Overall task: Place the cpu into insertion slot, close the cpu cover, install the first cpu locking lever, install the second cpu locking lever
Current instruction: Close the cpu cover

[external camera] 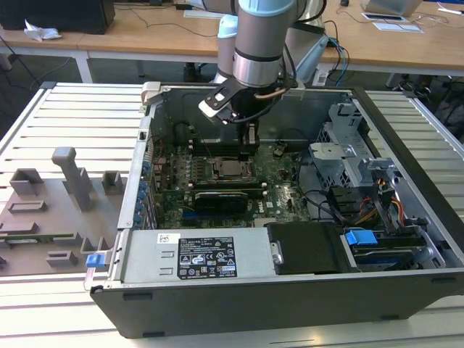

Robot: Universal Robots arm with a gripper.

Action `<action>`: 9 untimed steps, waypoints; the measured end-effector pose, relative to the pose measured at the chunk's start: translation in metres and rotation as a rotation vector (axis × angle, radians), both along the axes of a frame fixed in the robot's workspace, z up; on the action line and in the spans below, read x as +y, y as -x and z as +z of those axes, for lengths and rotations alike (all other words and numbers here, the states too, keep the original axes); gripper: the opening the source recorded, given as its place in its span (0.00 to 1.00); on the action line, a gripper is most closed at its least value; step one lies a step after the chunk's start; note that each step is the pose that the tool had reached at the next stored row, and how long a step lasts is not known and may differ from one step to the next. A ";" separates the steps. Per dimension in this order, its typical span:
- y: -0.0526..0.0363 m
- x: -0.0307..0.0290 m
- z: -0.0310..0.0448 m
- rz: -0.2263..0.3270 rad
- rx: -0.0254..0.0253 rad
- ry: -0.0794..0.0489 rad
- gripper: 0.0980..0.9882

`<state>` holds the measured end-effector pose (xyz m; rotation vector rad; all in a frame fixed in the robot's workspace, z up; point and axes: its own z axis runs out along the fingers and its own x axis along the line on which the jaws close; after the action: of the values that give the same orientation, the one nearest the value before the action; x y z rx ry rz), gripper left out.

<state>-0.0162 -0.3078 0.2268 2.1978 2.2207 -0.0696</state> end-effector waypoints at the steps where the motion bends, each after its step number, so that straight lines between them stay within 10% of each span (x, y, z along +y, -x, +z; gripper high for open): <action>1: 0.0031 0.0000 -0.0005 0.000 0.0000 0.000 0.01; 9: 0.0226 0.0000 -0.0045 0.000 -0.0001 -0.001 0.01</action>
<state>-0.0388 -0.3078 0.2223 2.1983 2.2208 -0.0687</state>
